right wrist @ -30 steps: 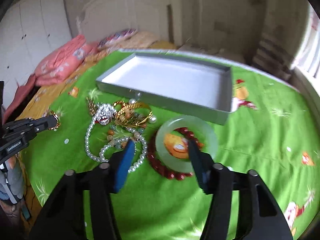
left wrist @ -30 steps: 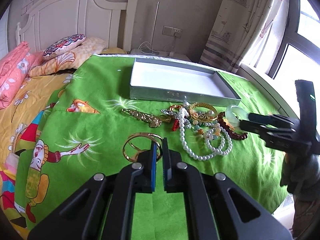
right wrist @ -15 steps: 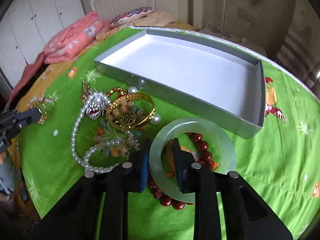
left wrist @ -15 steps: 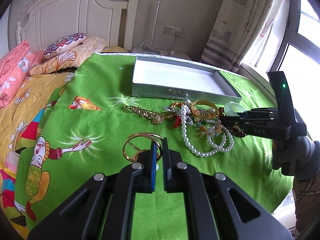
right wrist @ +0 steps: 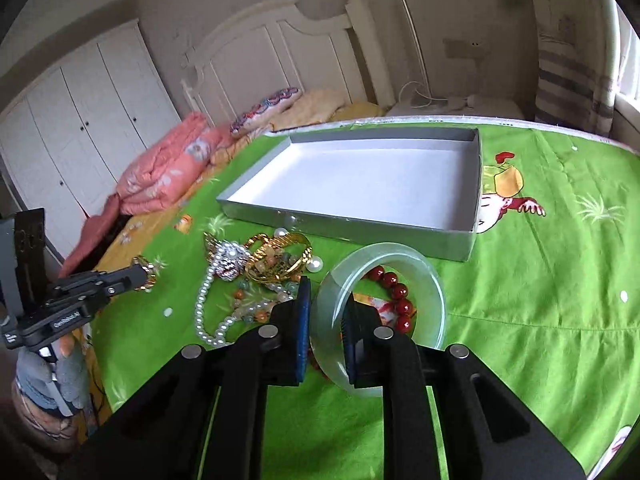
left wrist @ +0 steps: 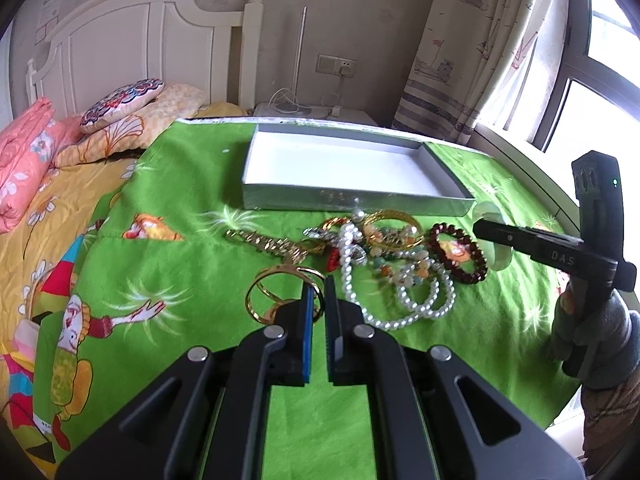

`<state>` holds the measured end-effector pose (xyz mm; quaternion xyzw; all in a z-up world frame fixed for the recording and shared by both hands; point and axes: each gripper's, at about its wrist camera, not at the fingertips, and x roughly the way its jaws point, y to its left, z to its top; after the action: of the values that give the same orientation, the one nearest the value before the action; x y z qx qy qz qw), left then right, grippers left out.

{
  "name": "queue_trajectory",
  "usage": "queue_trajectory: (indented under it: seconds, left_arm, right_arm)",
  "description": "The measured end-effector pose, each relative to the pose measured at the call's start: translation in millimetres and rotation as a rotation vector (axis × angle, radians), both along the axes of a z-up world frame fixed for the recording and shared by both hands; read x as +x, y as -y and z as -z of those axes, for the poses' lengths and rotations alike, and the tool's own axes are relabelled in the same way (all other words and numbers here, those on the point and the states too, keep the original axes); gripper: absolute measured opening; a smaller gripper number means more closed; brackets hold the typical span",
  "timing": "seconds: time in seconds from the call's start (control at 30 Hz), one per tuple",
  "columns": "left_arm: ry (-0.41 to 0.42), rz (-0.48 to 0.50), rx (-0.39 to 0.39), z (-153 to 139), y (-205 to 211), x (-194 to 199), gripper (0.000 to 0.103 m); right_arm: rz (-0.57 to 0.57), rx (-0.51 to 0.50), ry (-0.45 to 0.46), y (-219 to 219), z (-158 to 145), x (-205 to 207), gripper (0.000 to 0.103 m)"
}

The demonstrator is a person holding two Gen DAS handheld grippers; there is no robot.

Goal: Organize jewelry
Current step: 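Carry ring and bangle into the white tray and open both tools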

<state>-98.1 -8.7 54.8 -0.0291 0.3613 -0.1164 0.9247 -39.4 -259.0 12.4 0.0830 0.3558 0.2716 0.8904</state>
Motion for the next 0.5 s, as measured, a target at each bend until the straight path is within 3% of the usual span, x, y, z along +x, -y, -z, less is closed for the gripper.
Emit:
queue_trajectory:
  seconds: [0.2, 0.5]
  left_arm:
    - [0.011, 0.028, 0.008, -7, 13, 11, 0.005]
    - [0.033, 0.049, 0.01, -26, 27, 53, 0.005]
  right_arm:
    - [0.012, 0.077, 0.03, 12, -11, -4, 0.016]
    - [0.013, -0.023, 0.101, -2, -39, 18, 0.016]
